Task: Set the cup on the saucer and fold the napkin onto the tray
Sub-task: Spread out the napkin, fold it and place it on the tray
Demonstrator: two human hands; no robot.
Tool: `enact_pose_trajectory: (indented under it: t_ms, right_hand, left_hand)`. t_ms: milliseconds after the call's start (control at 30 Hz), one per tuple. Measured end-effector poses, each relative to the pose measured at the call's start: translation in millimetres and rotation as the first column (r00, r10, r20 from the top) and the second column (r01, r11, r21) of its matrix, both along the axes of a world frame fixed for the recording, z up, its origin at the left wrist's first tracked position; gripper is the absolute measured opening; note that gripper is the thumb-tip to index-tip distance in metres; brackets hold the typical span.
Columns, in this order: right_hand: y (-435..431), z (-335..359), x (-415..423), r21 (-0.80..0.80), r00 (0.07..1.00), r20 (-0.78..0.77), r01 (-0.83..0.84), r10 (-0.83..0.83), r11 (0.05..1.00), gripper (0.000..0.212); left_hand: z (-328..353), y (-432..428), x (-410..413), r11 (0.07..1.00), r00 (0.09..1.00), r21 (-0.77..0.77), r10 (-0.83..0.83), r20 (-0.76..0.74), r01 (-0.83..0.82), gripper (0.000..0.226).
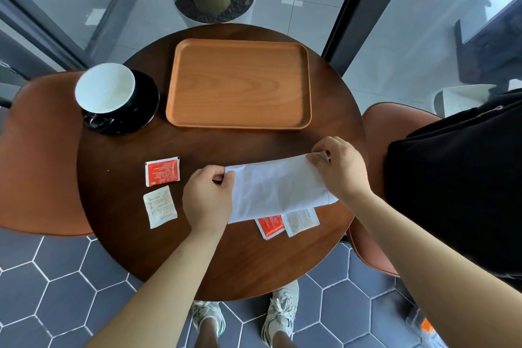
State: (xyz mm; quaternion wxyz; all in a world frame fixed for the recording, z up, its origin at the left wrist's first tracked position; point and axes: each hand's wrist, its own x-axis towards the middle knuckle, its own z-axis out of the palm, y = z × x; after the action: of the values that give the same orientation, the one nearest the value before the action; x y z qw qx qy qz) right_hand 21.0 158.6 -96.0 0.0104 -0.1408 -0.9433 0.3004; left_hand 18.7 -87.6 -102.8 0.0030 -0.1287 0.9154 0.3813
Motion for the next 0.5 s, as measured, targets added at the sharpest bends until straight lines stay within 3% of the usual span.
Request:
enact_pose_trajectory:
  t_ms: [67, 167, 233, 300, 400, 500]
  right_hand:
    - [0, -3, -1, 0.005, 1.0, -0.001, -0.005, 0.005, 1.0, 0.006]
    - [-1, -3, 2, 0.009, 0.999, -0.026, 0.033, -0.033, 0.999, 0.02]
    - [-4, -1, 10, 0.158, 0.991, -0.128, -0.007, 0.028, 0.987, 0.03]
    - [-18, 1, 21, 0.292, 0.953, -0.221, -0.139, 0.208, 0.946, 0.037]
    - [-47, -6, 34, 0.391, 0.88, -0.019, -0.43, 0.474, 0.814, 0.054]
    - [-56, -18, 36, 0.388, 0.866, 0.19, -0.499, 0.463, 0.775, 0.065]
  left_hand:
    - [-2, 2, -2, 1.0, 1.0, -0.015, -0.002, 0.009, 0.002, 0.013]
    - [0, 4, 0, 0.996, 0.999, -0.084, -0.036, -0.003, 0.035, 0.04]
    - [0, 3, 9, 0.955, 0.971, -0.239, -0.207, -0.122, 0.173, 0.051]
    - [-4, 1, 18, 0.845, 0.876, -0.403, -0.448, -0.177, 0.351, 0.055]
    - [-15, 3, 25, 0.632, 0.751, -0.534, -0.66, 0.009, 0.561, 0.062]
    - [-26, 1, 24, 0.593, 0.763, -0.551, -0.633, 0.133, 0.588, 0.074]
